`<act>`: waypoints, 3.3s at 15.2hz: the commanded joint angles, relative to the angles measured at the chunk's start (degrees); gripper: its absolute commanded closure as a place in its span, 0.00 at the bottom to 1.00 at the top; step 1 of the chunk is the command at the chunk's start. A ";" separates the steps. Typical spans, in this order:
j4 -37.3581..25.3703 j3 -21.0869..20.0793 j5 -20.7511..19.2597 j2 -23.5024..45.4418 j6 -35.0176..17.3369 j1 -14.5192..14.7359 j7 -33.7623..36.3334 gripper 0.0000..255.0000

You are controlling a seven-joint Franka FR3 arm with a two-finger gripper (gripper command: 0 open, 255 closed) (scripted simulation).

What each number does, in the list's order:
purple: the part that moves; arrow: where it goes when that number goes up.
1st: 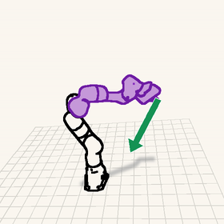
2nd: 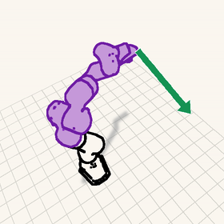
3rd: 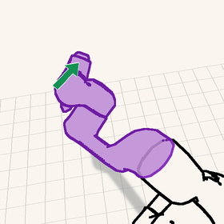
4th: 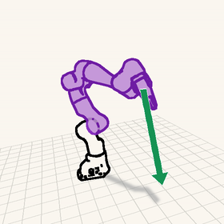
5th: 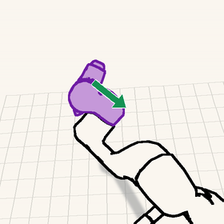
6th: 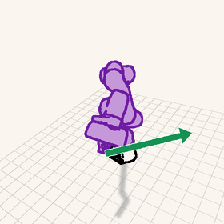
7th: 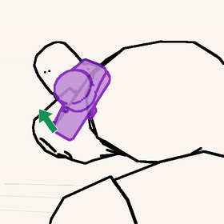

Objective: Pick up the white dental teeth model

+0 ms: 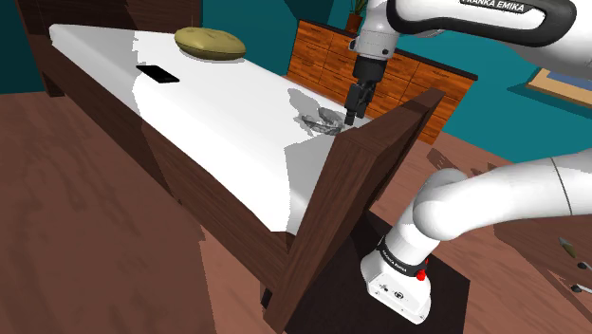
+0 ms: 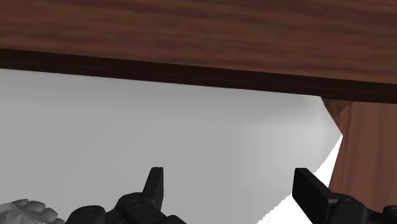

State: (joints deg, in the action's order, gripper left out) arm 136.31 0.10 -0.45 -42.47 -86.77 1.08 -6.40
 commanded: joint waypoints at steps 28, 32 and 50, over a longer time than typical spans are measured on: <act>-19.15 23.83 9.79 41.15 -27.65 -10.53 -16.33 0.00; -17.17 23.84 10.51 42.23 -30.53 -10.58 -17.16 0.00; -16.90 23.84 10.63 42.40 -30.94 -10.58 -17.29 1.00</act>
State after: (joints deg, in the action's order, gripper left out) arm 119.91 23.93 10.36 0.15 -118.40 -9.50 -23.87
